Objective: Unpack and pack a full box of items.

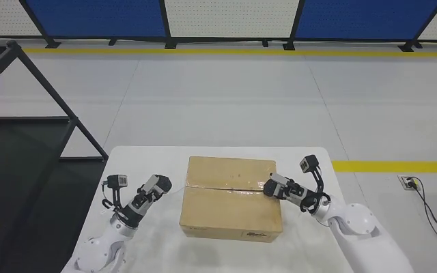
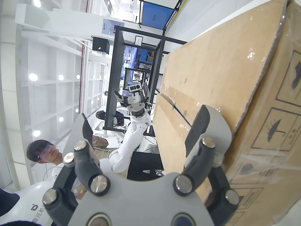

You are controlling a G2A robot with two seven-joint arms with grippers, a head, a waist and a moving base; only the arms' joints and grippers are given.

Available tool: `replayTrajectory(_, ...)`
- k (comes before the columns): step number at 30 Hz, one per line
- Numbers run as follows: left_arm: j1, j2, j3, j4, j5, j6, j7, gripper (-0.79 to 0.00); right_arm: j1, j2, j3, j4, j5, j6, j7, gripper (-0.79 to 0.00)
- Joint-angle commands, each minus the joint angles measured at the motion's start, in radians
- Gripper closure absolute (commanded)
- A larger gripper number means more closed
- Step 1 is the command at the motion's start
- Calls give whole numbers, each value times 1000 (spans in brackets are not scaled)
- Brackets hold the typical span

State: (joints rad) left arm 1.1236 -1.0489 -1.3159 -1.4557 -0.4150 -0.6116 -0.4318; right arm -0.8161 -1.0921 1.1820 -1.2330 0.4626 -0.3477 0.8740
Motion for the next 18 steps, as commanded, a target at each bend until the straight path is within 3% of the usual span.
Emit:
replayTrajectory(1, 59, 6, -32, -57, -16, 25, -11, -785, 4, -1, -1, 6, 1, -2, 1, -785)
replayTrajectory(5, 145, 14, -71, -138, -81, 95, -70, -785, 9, -2, 2, 9, 10, 9, 18, -785)
replayTrajectory(18, 146, 14, -71, -140, -82, 96, -69, -785, 9, -2, 4, 8, 13, 23, 28, -785)
